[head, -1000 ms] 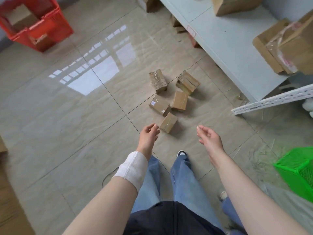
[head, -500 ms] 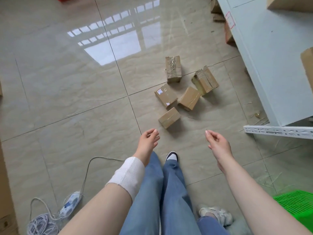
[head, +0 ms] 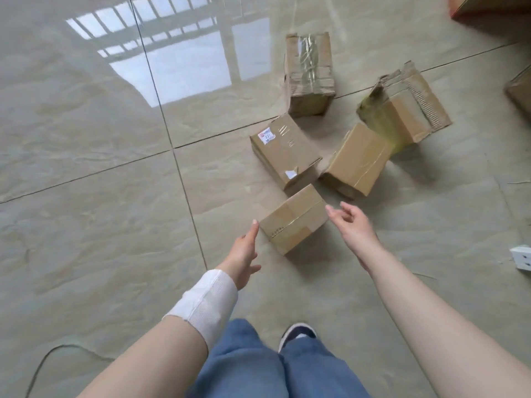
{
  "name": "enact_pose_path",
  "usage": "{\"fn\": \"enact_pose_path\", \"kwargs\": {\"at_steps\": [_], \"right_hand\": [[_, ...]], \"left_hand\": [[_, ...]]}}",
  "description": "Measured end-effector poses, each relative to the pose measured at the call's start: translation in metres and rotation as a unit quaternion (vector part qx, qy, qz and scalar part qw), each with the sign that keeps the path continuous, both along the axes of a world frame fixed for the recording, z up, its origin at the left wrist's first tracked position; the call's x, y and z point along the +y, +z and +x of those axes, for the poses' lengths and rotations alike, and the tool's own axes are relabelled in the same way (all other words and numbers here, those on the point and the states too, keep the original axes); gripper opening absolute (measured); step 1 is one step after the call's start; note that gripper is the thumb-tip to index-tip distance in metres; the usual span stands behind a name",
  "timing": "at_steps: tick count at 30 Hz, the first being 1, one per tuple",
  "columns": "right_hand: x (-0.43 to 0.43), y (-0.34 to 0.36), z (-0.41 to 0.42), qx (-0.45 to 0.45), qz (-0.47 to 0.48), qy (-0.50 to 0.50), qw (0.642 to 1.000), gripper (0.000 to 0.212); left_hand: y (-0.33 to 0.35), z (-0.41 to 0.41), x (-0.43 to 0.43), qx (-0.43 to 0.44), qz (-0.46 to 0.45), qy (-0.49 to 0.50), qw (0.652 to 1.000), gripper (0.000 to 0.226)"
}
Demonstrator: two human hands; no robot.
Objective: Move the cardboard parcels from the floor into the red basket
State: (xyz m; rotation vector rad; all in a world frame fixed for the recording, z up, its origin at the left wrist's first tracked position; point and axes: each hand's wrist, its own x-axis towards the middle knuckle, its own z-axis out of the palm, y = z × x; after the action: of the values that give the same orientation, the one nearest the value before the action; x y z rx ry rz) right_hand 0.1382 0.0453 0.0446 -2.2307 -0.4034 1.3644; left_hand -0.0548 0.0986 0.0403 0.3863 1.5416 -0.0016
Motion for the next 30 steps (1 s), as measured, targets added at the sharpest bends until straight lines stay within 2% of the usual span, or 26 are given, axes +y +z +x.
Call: {"fn": "enact_pose_path", "kwargs": {"at_steps": [3,7,12,17,22,30], "right_hand": [[0.021,-0.049,0.010,-0.029,-0.007,0.049,0.998,0.061],[0.039,-0.078,0.016,-0.035,-0.046,0.104,0.993,0.064],[0.043,-0.093,0.016,-0.016,-0.036,0.119,0.992,0.059],[0.033,-0.085,0.013,-0.027,-0.029,0.127,0.991,0.063],[0.016,-0.014,0.007,0.005,-0.003,0.079,0.997,0.059],[0.013,0.188,-0.019,0.063,0.020,0.045,0.997,0.060]], "left_hand": [[-0.045,0.010,0.006,-0.004,-0.020,0.019,1.000,0.076],[-0.076,0.014,0.011,-0.040,-0.083,0.071,0.993,0.079],[-0.086,0.022,0.015,-0.078,-0.120,0.108,0.984,0.044],[-0.073,0.024,0.011,-0.069,-0.126,0.104,0.984,0.034],[-0.003,0.016,0.003,-0.079,-0.097,0.085,0.989,0.036],[0.208,-0.008,0.000,-0.072,-0.065,0.082,0.992,0.046]]}}
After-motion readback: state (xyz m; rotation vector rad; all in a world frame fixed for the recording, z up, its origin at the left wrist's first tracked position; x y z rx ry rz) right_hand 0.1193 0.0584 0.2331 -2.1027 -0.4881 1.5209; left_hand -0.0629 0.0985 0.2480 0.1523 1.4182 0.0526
